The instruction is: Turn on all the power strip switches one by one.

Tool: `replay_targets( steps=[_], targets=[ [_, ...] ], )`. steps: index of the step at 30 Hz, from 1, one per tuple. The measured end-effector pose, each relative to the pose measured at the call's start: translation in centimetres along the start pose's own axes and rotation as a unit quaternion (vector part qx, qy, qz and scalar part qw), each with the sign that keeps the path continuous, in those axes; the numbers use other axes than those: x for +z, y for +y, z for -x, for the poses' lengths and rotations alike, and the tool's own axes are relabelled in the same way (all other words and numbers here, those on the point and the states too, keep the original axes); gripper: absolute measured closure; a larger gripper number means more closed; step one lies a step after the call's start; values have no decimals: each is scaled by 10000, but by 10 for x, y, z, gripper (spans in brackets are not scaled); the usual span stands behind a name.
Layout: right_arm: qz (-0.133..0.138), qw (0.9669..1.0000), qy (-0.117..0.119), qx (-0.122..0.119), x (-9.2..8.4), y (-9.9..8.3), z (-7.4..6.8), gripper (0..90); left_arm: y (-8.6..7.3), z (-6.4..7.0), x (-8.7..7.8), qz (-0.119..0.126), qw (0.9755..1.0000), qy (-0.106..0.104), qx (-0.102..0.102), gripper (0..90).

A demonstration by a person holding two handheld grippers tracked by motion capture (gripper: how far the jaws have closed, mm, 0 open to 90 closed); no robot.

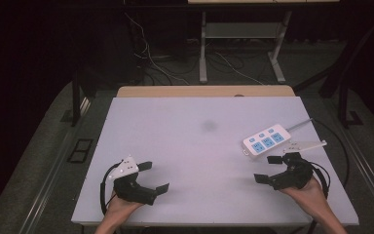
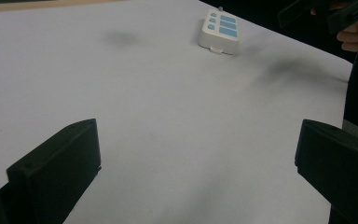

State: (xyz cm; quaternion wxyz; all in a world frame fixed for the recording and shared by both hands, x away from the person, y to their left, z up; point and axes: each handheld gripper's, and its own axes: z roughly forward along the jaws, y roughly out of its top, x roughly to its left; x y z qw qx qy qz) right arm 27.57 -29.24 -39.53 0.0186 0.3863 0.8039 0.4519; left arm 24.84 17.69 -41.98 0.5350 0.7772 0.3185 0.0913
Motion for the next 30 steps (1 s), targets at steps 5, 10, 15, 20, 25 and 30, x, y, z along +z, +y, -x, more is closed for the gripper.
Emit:
replay_targets(
  steps=[5, 10, 15, 20, 25, 30],
  targets=[
    [-25, 10000, 5, -4, 0, 6, 4, 7, 0, 0, 0, -6, 10000, -1, 6, 0],
    [-83, 10000, -2, -48, 1, 16, 8, 7, 0, 0, 1, 0, 10000, 11, -2, 0],
    [-154, 9998, -39, -100, 3, 25, 9, 7, 0, 0, 1, -9, 10000, 9, 13, 0],
    [-231, 9996, -37, -140, 5, 33, 12, 7, 0, 0, 0, -11, 10000, 10, 12, 0],
    [-352, 9992, -51, -194, 8, 40, 15, 7, 0, 0, 1, -10, 10000, 10, 11, 0],
    [-426, 9987, -65, -261, 10, 48, 17, 7, 0, 0, 1, -18, 10000, 3, 22, 0]
  ],
)
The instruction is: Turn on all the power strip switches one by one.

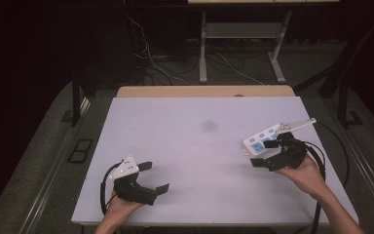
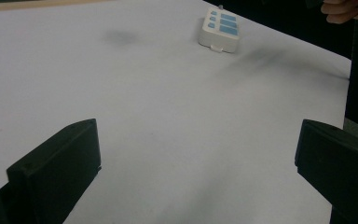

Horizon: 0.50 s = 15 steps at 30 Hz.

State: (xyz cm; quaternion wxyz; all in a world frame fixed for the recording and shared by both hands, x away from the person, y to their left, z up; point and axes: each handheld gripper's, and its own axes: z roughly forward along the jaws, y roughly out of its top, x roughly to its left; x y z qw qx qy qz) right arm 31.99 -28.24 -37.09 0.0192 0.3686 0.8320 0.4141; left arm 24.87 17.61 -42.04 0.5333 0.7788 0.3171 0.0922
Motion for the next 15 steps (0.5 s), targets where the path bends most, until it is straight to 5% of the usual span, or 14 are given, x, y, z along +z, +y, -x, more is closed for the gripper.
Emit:
replay_targets(
  steps=[15],
  targets=[
    [-130, 9999, -52, -70, 1, 19, 16, 7, 0, 0, 0, 2, 10000, 7, 1, 0]
  ],
)
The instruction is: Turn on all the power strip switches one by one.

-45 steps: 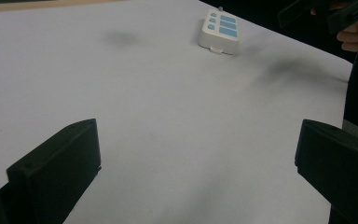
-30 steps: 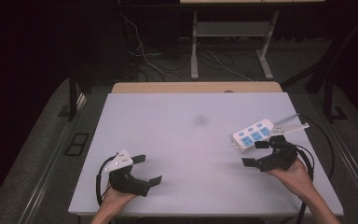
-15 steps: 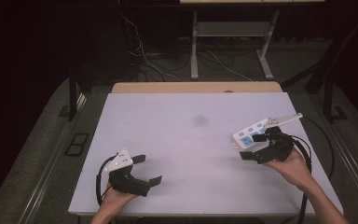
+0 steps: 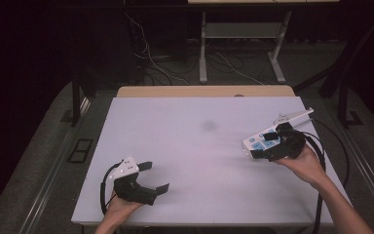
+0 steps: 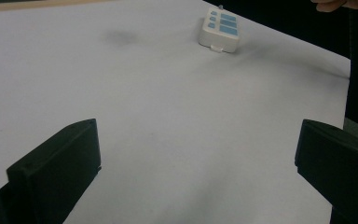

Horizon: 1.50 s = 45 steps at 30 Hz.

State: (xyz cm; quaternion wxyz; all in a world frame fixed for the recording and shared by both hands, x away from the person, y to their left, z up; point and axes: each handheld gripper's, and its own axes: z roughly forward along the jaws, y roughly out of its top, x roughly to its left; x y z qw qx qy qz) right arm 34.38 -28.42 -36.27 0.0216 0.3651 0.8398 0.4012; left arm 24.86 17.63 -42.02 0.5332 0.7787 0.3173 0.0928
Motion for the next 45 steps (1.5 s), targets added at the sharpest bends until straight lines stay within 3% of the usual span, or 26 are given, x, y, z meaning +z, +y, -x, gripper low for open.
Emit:
replay_targets(
  steps=[28, 31, 33, 45],
  targets=[
    [-231, 9994, -251, -48, 15, 26, 28, 8, 0, -1, 0, -6, 10000, -10, -9, 0],
    [-251, 9993, -246, -100, 17, 26, 32, 142, 0, -1, 0, 9, 10000, -11, -16, 0],
    [-249, 9991, -314, -115, 18, 27, 34, 166, 0, -1, 0, 14, 10000, -7, -18, 0],
    [-376, 9985, -391, -100, 29, 27, 49, 575, 0, -2, 0, -2, 10000, -10, -13, 0]
  ],
)
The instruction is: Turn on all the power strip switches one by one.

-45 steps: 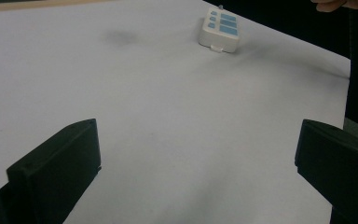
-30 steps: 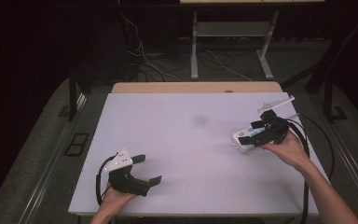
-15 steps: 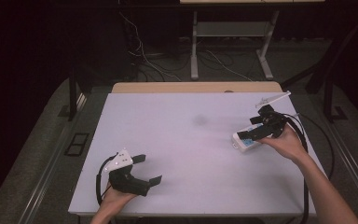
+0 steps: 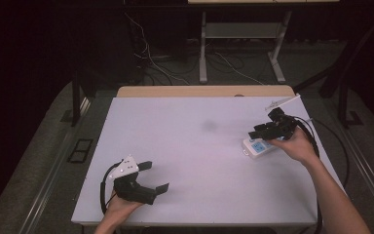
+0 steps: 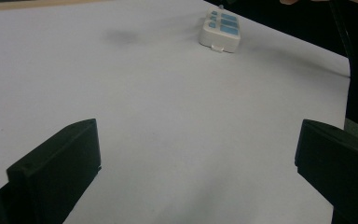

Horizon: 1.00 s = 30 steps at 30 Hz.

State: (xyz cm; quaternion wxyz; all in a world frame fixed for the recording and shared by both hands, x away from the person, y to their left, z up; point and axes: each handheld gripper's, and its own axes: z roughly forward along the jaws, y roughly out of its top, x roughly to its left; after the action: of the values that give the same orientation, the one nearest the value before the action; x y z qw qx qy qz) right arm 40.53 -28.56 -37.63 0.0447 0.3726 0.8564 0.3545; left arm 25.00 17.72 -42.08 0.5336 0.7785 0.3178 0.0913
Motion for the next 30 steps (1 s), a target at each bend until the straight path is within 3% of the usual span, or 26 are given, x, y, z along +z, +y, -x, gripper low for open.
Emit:
replay_targets(
  steps=[4, 9, 30],
  targets=[
    [-78, 9999, 68, -38, 3, -1, 5, 751, 0, 0, 0, -3, 10000, 1, 14, 0],
    [-148, 9998, 160, -24, 6, -2, 11, 895, 0, 0, 0, 7, 10000, 2, 19, 0],
    [-341, 9990, 247, 134, 23, -7, 25, 896, 0, -1, -1, -20, 10000, 14, 48, 0]
  ],
)
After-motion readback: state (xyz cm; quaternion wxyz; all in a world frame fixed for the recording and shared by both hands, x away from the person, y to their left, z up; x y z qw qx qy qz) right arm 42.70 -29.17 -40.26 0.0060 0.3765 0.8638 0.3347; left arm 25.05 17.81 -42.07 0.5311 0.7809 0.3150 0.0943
